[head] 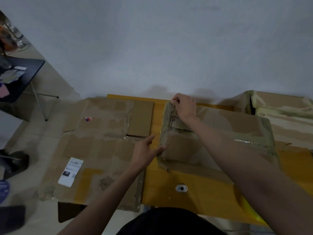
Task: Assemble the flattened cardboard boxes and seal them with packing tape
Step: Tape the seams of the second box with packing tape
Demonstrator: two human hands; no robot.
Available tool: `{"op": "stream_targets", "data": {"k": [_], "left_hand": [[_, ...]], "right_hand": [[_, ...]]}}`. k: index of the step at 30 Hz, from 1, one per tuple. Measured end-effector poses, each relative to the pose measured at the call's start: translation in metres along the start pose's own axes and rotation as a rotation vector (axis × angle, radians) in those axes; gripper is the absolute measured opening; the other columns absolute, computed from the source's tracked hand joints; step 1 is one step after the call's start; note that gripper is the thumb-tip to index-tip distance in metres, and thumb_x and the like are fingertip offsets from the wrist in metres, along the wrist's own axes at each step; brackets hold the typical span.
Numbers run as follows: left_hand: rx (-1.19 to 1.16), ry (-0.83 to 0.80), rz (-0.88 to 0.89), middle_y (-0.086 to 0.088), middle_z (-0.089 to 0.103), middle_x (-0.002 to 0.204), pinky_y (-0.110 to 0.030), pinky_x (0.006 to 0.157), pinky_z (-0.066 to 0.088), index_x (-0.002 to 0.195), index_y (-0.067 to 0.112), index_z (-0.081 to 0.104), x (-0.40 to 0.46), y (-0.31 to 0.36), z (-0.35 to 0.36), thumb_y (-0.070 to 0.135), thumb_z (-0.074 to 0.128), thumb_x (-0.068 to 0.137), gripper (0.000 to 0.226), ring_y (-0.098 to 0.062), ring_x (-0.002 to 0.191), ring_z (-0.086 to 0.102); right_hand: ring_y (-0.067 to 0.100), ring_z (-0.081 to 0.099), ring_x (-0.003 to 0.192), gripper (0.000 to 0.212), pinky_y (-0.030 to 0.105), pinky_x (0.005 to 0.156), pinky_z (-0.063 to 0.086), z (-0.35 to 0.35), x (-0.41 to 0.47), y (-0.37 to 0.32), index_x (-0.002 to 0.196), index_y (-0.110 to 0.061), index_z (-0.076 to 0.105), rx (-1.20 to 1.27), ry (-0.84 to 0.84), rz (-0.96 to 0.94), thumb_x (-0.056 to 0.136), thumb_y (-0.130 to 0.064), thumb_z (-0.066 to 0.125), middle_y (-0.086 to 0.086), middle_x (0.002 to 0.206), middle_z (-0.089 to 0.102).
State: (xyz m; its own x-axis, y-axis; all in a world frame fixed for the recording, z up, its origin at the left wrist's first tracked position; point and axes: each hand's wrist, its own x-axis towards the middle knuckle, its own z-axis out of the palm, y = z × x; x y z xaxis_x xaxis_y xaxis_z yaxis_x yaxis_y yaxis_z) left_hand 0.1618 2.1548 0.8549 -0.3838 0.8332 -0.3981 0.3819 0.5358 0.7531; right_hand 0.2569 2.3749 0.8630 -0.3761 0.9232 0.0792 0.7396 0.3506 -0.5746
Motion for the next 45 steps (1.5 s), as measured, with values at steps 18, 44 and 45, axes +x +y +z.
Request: {"op": "stream_targets", "data": {"k": [18, 44, 45], "left_hand": [[0.011, 0.183, 0.025, 0.003, 0.069, 0.061, -0.034, 0.06, 0.059, 0.07, 0.014, 0.067, -0.016, 0.013, 0.002, 0.034, 0.087, 0.073, 0.028, -0.011, 0.058, 0.068], [0.842, -0.055, 0.817, 0.0, 0.053, 0.108, -0.036, 0.062, 0.043, 0.112, 0.016, 0.049, -0.015, -0.001, -0.004, 0.033, 0.06, 0.094, 0.027, -0.027, 0.087, 0.062], [0.83, -0.059, 0.824, 0.001, 0.054, 0.105, -0.037, 0.063, 0.046, 0.108, 0.016, 0.05, -0.015, -0.002, -0.005, 0.034, 0.06, 0.094, 0.025, -0.026, 0.087, 0.063]], "right_hand": [[0.025, 0.048, 0.124, 0.028, 0.037, 0.112, 0.028, -0.013, -0.072, -0.006, 0.118, -0.02, 0.057, -0.069, 0.005, -0.088, 0.091, -0.018, 0.064, 0.003, 0.123, 0.057], [0.026, 0.051, 0.121, 0.024, 0.042, 0.103, 0.042, -0.041, -0.164, 0.005, 0.112, -0.021, 0.062, 0.057, 0.028, 0.048, 0.09, -0.013, 0.06, 0.004, 0.124, 0.058], [0.026, 0.05, 0.122, 0.025, 0.041, 0.103, 0.041, -0.047, -0.166, 0.01, 0.113, -0.02, 0.062, 0.055, 0.04, 0.065, 0.089, -0.011, 0.061, 0.005, 0.124, 0.059]]}}
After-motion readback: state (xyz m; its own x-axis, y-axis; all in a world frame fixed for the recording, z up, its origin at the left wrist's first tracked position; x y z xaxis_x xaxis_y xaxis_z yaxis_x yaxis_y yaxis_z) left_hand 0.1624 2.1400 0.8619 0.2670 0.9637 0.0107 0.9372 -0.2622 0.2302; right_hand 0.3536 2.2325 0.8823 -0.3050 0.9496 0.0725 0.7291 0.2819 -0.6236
